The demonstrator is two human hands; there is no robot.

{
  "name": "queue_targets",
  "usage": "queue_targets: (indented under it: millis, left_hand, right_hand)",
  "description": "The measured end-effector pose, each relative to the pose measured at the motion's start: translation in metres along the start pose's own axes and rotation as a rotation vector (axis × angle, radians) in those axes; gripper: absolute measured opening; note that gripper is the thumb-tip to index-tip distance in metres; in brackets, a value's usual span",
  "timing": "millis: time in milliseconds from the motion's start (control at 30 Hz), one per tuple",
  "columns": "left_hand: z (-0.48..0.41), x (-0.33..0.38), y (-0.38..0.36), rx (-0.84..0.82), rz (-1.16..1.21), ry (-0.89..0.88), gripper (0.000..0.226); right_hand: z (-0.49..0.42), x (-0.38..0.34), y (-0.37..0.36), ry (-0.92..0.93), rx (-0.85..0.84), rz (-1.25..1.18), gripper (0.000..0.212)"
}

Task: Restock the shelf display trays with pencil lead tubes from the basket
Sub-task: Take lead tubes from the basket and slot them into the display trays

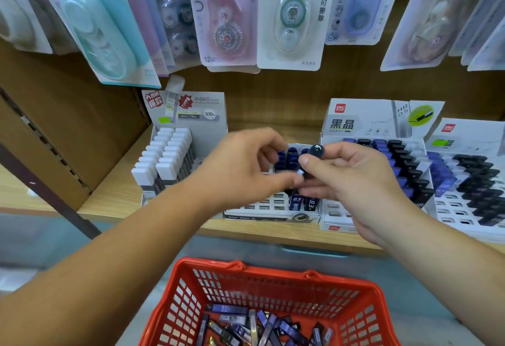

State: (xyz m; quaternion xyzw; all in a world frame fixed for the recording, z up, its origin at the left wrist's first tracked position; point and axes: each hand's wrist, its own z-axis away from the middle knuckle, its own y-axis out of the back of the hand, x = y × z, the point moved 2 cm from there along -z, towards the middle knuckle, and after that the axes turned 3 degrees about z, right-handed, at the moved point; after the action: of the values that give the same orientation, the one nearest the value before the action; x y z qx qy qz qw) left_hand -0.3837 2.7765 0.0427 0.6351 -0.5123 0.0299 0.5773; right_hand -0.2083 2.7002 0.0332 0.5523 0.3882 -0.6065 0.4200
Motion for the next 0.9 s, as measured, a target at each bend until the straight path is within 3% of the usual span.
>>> queue_targets:
  millis: [167,267,367,500,567,733,900]
  left_hand:
    - [0.018,0.003,-0.009,-0.066,-0.052,-0.051,0.008]
    - [0.024,-0.005,0.000,-0.116,0.048,0.009,0.021]
    - [0.035,-0.010,0.007,-0.119,0.173,0.103,0.023]
    - [0.039,-0.036,0.019,0.175,0.097,0.196,0.024]
    - [0.042,-0.050,0.022,0.224,0.027,0.197,0.023]
    - [0.050,-0.072,0.016,0.138,-0.054,0.200,0.030]
    - [0.057,-0.086,0.013,0.060,-0.002,0.219,0.034]
  right_hand:
    - [0.004,-0.003,-0.010,0.038,-0.049,0.024,0.034]
    - [0.005,-0.005,-0.016,0.128,-0.107,0.140,0.011]
    - [0.004,-0.006,-0.019,0.192,-0.089,0.263,0.012]
    - [-0.001,-0.013,-0.024,0.214,-0.071,0.349,0.011]
    - [-0.008,-0.018,-0.032,0.252,-0.057,0.445,0.017]
    - [-0.040,-0.021,-0.056,0.383,-0.042,0.739,0.017]
    - [-0.064,-0.006,-0.064,0.331,-0.112,0.848,0.020]
